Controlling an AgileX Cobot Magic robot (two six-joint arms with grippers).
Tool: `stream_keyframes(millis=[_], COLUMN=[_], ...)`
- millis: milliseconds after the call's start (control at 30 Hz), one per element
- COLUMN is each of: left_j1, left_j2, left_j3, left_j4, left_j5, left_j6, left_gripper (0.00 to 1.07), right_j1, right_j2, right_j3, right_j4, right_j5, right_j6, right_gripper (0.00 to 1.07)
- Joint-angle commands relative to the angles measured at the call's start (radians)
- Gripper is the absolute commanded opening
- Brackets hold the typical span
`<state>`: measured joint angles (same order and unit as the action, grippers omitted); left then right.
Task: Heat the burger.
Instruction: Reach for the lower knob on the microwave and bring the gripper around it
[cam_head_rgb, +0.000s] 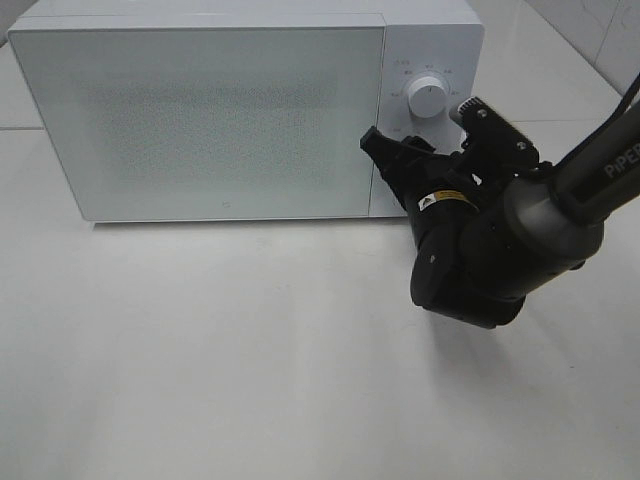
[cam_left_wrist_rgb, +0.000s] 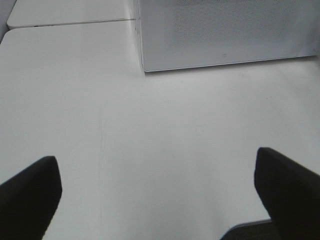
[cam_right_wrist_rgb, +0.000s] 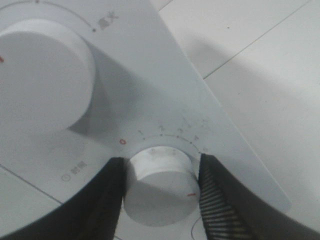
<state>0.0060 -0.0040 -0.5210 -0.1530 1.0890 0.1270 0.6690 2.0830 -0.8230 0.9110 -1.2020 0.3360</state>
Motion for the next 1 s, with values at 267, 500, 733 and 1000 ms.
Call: stream_keyframes(millis=[267,500,733,1000], left_j1=[0.002,0.002,0.002,0.002], left_j2=[-0.017,-0.017,-0.017,-0.017], left_j3=[0.003,0.003,0.003,0.003], left_j4=[-0.006,-0.006,-0.006,-0.006], left_j5=[-0.014,-0.014,-0.014,-0.014], left_j6=[-0.004,-0.004,-0.004,-0.004], left_gripper=[0.98,0.98,0.98,0.98], right_j1=[-0.005,-0.005,-0.005,-0.005], right_j2=[-0.005,-0.005,-0.005,-0.005], right_j3=[-0.032,-0.032,-0.032,-0.032], right_j4=[-0.189,-0.189,-0.193,-0.195], right_j5=[-0.041,-0.028,-0.028,-0.028], right_j6=[0.392,0.637,0.816,1.0], right_gripper=[0.0,0.0,0.0,0.0])
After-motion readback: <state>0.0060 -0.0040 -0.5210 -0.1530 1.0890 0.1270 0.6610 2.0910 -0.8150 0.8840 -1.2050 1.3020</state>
